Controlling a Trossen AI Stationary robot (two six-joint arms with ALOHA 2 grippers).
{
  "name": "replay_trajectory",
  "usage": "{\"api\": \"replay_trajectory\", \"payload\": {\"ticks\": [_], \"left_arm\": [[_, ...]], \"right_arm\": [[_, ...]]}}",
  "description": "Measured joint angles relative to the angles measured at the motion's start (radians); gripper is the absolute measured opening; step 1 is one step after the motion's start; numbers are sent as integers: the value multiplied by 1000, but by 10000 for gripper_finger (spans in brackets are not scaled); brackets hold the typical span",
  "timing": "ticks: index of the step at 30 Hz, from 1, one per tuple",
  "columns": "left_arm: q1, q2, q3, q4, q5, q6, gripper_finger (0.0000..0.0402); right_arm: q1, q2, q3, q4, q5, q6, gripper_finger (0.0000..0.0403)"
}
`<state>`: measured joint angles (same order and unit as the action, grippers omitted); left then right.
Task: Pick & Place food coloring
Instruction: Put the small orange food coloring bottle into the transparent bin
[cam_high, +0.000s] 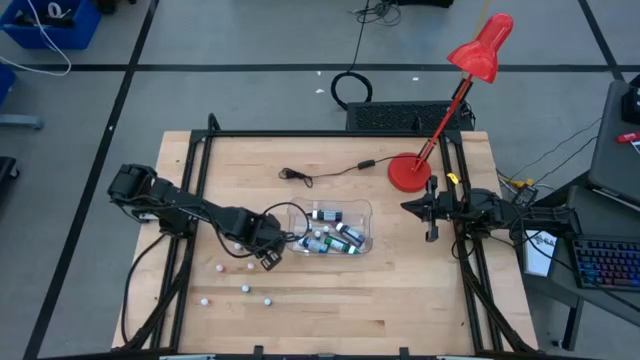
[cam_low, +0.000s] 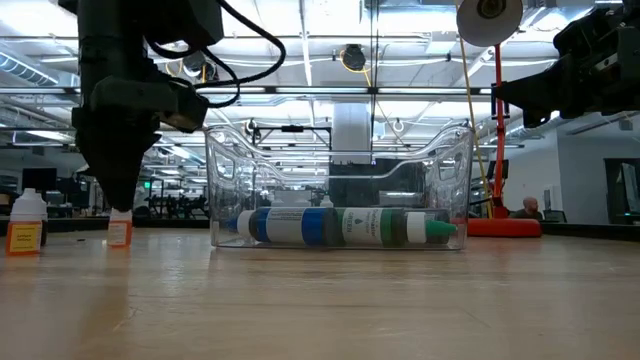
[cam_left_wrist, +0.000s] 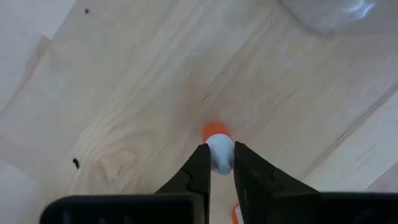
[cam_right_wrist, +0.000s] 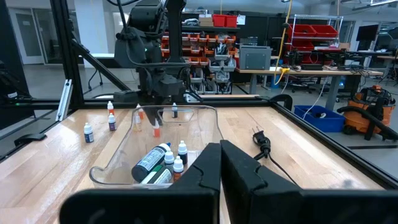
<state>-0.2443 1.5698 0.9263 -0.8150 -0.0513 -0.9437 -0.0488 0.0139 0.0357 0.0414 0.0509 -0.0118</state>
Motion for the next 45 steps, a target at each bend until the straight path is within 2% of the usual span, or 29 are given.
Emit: {"api": "replay_trajectory", "payload": {"ticks": [5,9,12,16,19,25,29,38,45], "left_arm": [[16,-16,114,-126,-13,50,47],[31,-14,297,-355,-87,97,47],[51,-14,439,-451,-143,150,47],[99,-15,609,-464,-169,281,47],[144,0,679,-413,-156,383,47],[214,99,708,-340,-84,545,47],[242,202,708,-347,-45,591,47],[251,373,708,-360,-37,628,47],[275,423,698,-356,-70,628,47]], "right_arm": [[0,0,0,0,0,0,0],[0,0,0,0,0,0,0],[0,0,0,0,0,0,0],[0,0,0,0,0,0,0],[0,0,0,0,0,0,0],[0,0,0,0,0,0,0],[0,0,0,0,0,0,0],[0,0,0,0,0,0,0],[0,0,0,0,0,0,0]]}}
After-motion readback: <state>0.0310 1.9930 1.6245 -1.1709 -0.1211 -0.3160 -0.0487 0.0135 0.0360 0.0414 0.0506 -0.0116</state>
